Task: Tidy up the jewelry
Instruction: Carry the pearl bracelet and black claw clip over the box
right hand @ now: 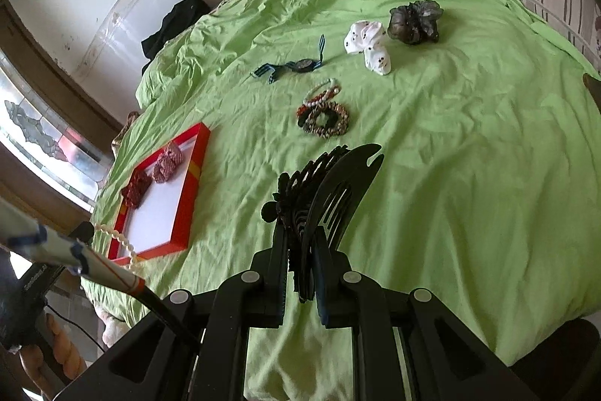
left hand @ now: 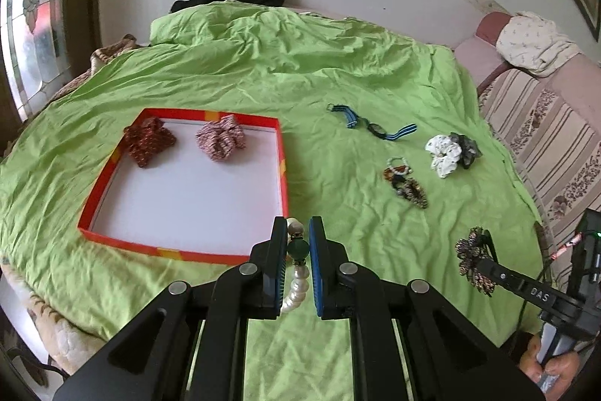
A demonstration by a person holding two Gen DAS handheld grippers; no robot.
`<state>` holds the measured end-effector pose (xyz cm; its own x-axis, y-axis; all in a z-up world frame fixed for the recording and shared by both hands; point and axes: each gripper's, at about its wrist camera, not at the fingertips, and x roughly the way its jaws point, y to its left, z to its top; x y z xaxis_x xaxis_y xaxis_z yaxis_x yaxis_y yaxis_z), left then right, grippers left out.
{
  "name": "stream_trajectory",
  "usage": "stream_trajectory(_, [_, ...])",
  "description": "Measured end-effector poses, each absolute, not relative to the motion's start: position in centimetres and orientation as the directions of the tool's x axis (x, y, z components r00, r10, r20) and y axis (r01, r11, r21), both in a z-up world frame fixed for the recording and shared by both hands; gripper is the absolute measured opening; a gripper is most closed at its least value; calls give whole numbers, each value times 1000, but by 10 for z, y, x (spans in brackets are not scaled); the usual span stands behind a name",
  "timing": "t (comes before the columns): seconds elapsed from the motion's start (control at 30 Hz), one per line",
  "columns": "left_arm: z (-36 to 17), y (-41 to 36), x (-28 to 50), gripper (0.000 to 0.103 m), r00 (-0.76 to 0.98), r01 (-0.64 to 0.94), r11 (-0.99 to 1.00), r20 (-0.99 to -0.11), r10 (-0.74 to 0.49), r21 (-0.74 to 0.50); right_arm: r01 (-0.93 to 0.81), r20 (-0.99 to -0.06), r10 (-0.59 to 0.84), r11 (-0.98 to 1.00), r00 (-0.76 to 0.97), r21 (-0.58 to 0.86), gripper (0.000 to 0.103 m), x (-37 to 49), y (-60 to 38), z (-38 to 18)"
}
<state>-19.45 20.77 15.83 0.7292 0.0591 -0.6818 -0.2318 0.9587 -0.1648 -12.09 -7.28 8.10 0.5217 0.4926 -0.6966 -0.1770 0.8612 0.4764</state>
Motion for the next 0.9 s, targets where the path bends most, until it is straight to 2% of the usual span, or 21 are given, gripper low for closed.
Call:
stream_trajectory(0.4, [149,230,-204,11,708,-320,944,-683,182,-80,-232,-714,510,859,480,457,13,-124,-40,79])
stream_trajectory(0.9, [133,289,-195,11,686,-415,905,-686,242,-96,-371,-752,509,852,419,370,13,-115,51,94])
